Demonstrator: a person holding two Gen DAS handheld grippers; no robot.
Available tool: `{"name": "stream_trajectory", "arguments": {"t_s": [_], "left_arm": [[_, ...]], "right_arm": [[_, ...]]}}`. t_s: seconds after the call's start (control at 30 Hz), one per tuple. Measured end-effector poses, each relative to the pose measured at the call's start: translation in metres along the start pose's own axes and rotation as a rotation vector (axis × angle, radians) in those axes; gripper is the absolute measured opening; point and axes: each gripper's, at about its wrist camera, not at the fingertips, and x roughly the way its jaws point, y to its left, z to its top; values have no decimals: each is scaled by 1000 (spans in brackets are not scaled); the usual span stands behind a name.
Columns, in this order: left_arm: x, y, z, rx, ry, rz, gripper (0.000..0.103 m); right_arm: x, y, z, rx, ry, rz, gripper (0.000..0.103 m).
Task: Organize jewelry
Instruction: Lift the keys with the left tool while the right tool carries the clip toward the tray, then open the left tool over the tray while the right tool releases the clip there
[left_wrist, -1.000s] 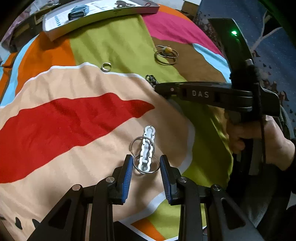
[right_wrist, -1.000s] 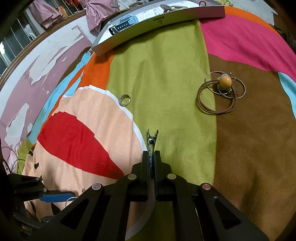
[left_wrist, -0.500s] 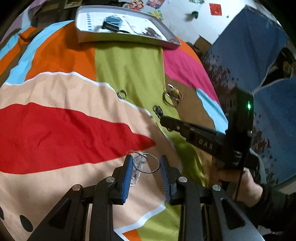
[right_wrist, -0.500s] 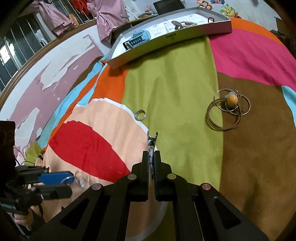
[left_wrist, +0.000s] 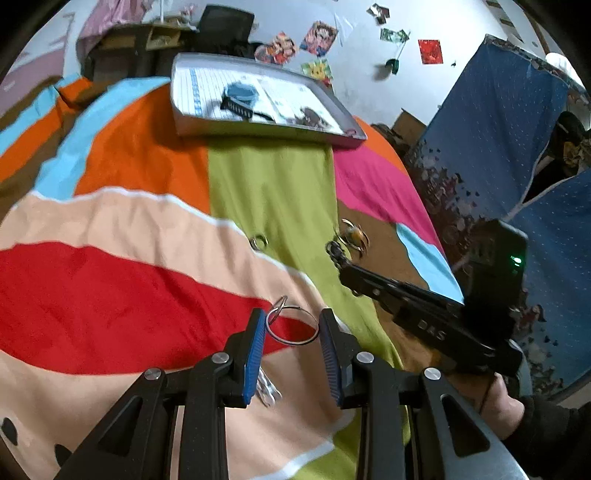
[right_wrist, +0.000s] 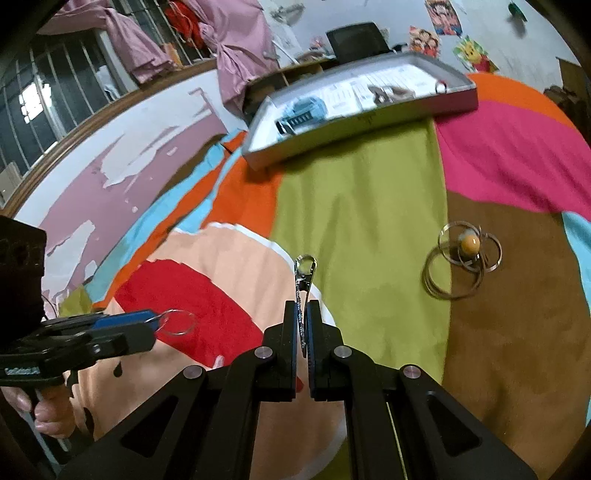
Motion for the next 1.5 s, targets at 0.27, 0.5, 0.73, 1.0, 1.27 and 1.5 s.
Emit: {"name": "stream_trajectory", "arguments": {"t_s": [0.27,0.5,0.73,1.0,1.27,1.5], "left_arm": [[-5,-4,16,14,-85,45,28],[-4,2,64,-20,-169,76,28],[19,18,140,-60,-287,142,28],[79,62,209,-131,-280,217,28],[119,85,213,-173,-213,262,29],[114,87,208,-220,-220,235,32]], "right_arm": [[-20,7,11,-17,-76,33,5],[-29,2,54,-32,-140,56,5],[-5,-16,139,-88,-264,14,5],[64,-33,195,-79,-271,4,5],[102,-38,196,-85,-203,-30,5],[99,-42,192,-69,-181,-50,21]]}}
